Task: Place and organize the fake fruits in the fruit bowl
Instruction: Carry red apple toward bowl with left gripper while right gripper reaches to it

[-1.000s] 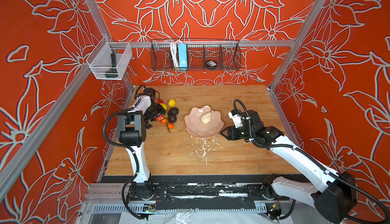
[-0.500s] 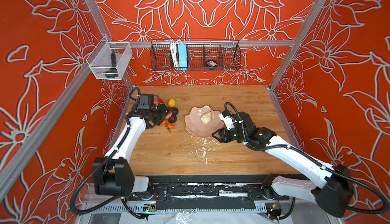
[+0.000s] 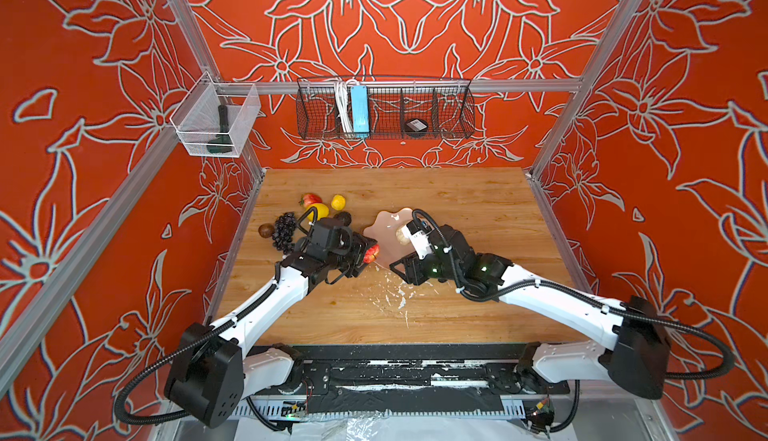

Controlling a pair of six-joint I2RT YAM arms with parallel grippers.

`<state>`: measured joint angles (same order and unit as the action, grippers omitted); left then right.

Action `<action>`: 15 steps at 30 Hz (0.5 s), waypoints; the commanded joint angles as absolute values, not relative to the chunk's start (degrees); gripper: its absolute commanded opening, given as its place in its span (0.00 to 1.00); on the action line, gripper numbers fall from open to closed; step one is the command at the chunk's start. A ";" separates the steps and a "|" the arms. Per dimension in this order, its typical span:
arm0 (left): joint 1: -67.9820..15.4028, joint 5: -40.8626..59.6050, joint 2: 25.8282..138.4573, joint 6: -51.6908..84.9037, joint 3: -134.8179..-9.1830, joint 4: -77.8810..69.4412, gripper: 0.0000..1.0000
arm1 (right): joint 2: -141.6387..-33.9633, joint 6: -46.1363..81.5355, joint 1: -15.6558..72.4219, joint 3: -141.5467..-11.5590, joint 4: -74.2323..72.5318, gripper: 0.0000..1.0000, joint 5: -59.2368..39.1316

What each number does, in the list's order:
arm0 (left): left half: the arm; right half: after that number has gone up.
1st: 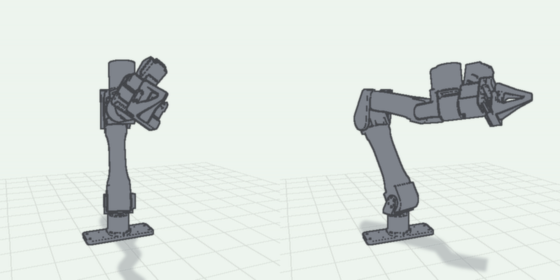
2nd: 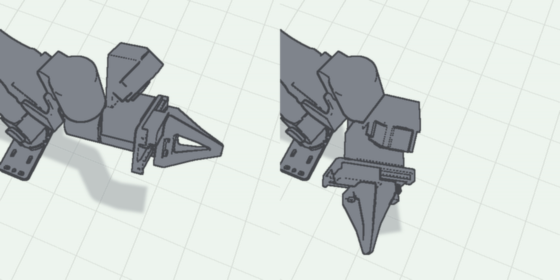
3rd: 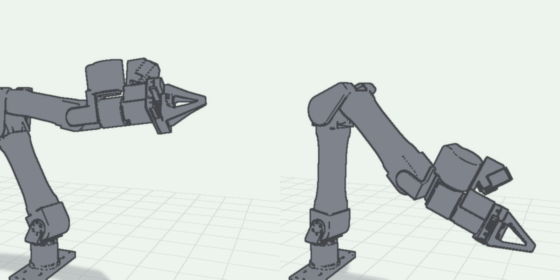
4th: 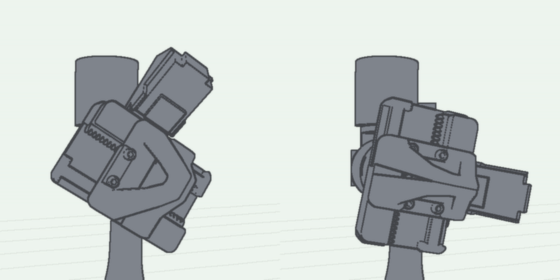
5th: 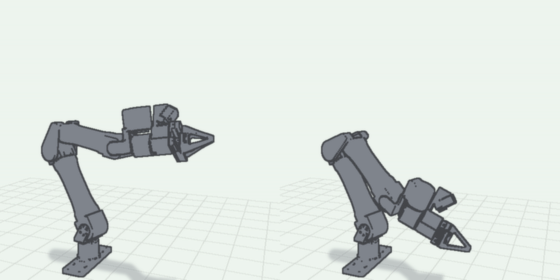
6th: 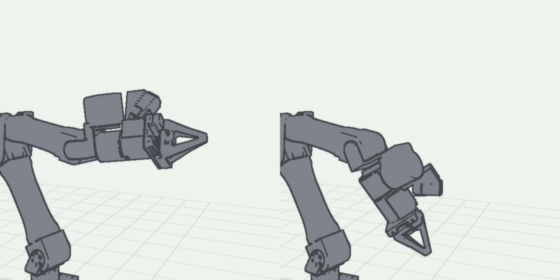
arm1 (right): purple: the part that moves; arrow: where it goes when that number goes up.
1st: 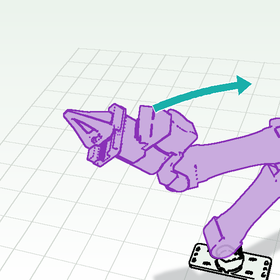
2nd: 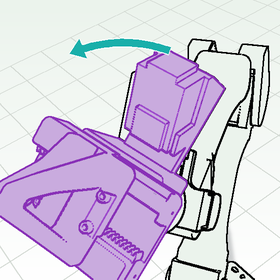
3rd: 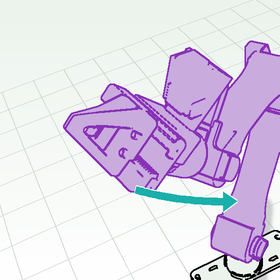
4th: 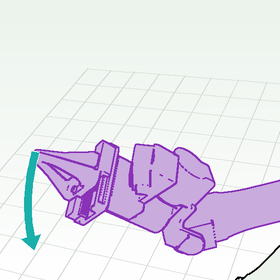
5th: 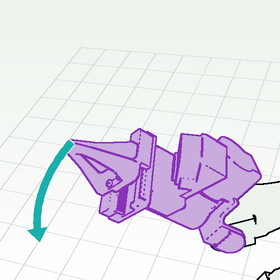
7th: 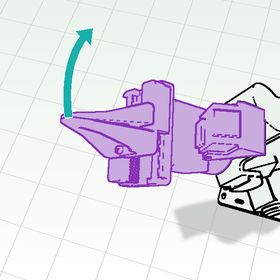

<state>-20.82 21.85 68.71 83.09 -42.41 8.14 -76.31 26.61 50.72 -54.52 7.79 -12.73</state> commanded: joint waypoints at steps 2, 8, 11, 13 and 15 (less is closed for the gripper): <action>-21.92 20.67 68.30 91.15 -40.44 1.54 0.66 | -79.08 25.80 52.51 -56.98 4.21 0.47 -8.52; -23.07 21.53 69.47 93.75 -39.73 -0.80 0.66 | -83.67 24.36 53.43 -58.94 3.08 0.36 -7.01; -23.42 22.15 69.96 94.23 -39.74 -1.48 0.66 | -85.41 23.67 53.52 -60.05 2.73 0.31 -6.34; -23.46 22.79 70.36 94.51 -39.65 -2.11 0.66 | -86.37 23.07 53.53 -61.03 2.92 0.29 -5.74; -23.46 23.17 70.50 94.55 -39.55 -2.45 0.66 | -87.31 22.77 53.53 -62.72 4.31 0.26 -4.15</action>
<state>-23.14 22.17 69.93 92.88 -39.94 -0.23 -86.37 23.57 53.15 -59.66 4.32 -7.35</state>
